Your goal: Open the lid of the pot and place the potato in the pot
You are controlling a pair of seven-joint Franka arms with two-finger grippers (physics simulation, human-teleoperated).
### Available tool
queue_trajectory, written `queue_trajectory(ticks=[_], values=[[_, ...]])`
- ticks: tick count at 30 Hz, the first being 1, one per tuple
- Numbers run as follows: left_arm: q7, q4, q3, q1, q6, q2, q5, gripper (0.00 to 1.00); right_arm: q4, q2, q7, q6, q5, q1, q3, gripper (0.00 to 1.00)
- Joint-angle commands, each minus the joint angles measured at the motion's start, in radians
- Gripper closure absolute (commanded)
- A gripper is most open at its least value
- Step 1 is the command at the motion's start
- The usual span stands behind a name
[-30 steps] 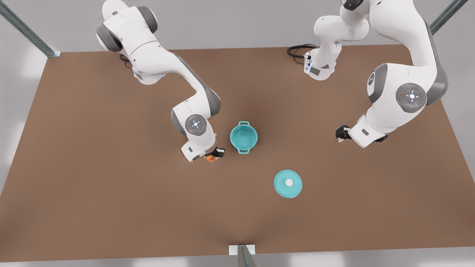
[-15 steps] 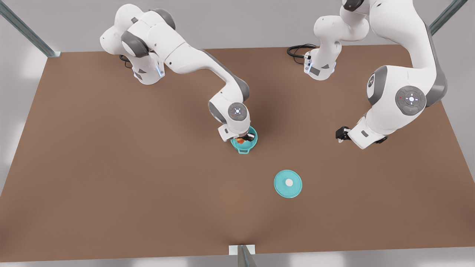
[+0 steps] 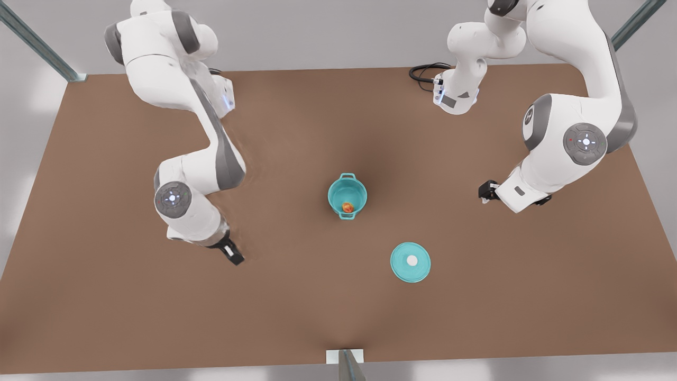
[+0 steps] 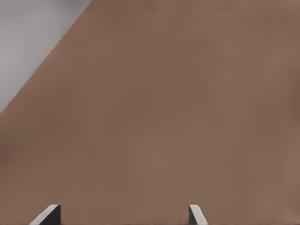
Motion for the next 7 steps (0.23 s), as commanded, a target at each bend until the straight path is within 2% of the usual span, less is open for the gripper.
queue_trajectory(ticks=[1, 7], values=[[0.004, 0.0, 0.0, 0.0, 0.0, -0.001, 0.0, 0.0, -0.021, -0.052, -0.872, -0.235, -0.044, -0.126, 0.001, 0.0], [0.004, 0.0, 0.0, 0.0, 0.0, -0.001, 0.0, 0.0, -0.035, -0.072, -0.891, -0.251, -0.038, -0.154, -0.007, 0.0]])
